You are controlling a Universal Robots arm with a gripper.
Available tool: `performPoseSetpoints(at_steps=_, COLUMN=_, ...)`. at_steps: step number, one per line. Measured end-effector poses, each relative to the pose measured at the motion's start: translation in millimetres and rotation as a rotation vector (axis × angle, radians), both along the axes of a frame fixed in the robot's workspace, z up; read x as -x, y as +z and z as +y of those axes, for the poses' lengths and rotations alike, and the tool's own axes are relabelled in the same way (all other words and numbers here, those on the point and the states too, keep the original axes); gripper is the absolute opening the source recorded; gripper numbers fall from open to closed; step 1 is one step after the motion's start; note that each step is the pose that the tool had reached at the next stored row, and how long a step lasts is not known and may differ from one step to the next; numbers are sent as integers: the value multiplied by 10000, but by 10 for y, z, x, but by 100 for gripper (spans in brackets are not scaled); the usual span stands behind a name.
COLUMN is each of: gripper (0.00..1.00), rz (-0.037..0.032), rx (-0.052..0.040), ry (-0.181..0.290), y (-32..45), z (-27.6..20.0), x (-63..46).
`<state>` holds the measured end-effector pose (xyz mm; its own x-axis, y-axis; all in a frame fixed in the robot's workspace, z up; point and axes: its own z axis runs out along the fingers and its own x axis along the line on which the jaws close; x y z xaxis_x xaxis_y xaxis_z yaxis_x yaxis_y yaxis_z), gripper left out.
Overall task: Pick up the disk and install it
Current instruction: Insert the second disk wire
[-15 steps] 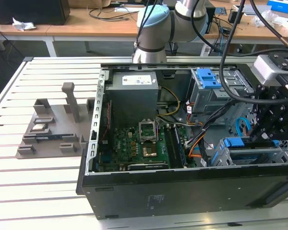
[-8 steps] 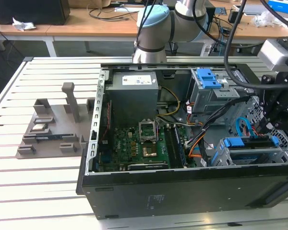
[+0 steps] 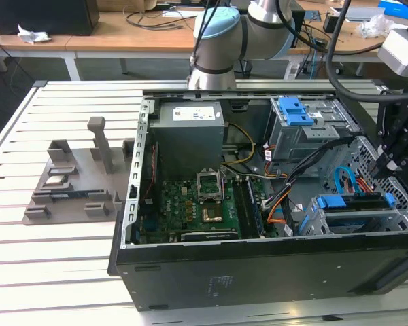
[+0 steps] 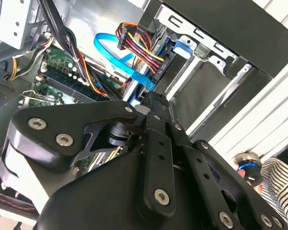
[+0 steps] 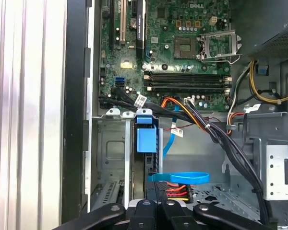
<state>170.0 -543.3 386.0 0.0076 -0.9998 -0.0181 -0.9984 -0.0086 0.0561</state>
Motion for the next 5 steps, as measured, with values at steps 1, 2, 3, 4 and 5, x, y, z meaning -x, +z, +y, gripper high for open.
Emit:
performPoseSetpoints(at_steps=1, gripper=11, rz=0, rx=-1, ry=0, y=0, z=0, x=0)
performPoseSetpoints(at_steps=2, gripper=11, rz=0, rx=0, ry=0, y=1, z=0, x=0)
performPoseSetpoints(at_steps=3, gripper=11, rz=0, rx=1, ry=0, y=1, z=0, x=0)
performPoseSetpoints(at_steps=4, gripper=11, rz=0, rx=2, ry=0, y=2, z=0, x=0)
performPoseSetpoints(at_steps=5, gripper=11, rz=0, rx=2, ry=0, y=2, z=0, x=0)
